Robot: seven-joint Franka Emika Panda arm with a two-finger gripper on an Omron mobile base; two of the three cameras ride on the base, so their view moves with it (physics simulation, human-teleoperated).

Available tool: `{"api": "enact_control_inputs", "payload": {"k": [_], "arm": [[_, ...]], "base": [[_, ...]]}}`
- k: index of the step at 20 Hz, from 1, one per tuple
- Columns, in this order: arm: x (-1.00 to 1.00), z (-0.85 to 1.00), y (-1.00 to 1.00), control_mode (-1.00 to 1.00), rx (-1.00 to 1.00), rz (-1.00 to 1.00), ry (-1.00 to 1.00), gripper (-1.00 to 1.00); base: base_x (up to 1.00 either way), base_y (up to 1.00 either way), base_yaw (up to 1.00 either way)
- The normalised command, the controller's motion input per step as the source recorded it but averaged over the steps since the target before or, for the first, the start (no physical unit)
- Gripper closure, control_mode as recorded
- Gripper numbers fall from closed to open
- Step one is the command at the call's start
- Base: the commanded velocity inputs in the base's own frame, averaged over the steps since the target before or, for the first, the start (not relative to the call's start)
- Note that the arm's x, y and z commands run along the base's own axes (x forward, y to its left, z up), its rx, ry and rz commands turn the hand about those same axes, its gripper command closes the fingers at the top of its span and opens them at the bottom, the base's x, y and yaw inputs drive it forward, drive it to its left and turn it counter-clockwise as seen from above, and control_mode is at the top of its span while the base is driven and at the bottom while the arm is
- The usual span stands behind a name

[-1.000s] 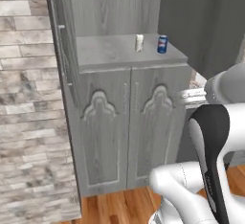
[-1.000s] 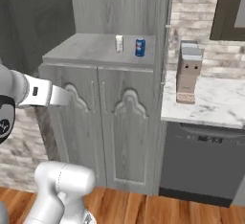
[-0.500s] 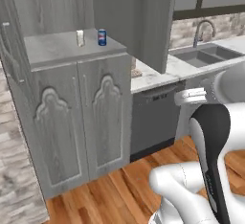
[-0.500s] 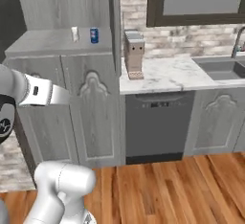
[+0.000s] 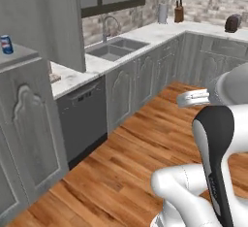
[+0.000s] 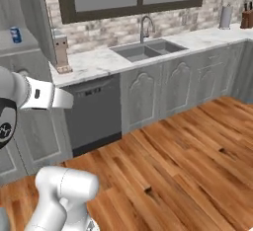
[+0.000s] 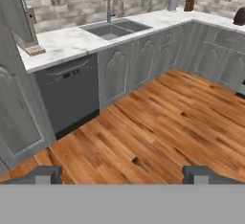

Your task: Pick the boxed drink, boxed drink, can from the counter and place them in the open cabinet.

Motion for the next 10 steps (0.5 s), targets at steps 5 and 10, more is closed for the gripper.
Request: {"api": "enact_control_inputs", "payload": {"k": [5,10], "arm": [[0.00,0.00,0.00,1.00,0.00,0.00,0.00,-1.00],[0.00,0.00,0.00,1.00,0.00,0.00,0.00,-1.00]], "base": [[-0.10,-0.42,-0.67],[0.00,-0.08,-0.56]]}}
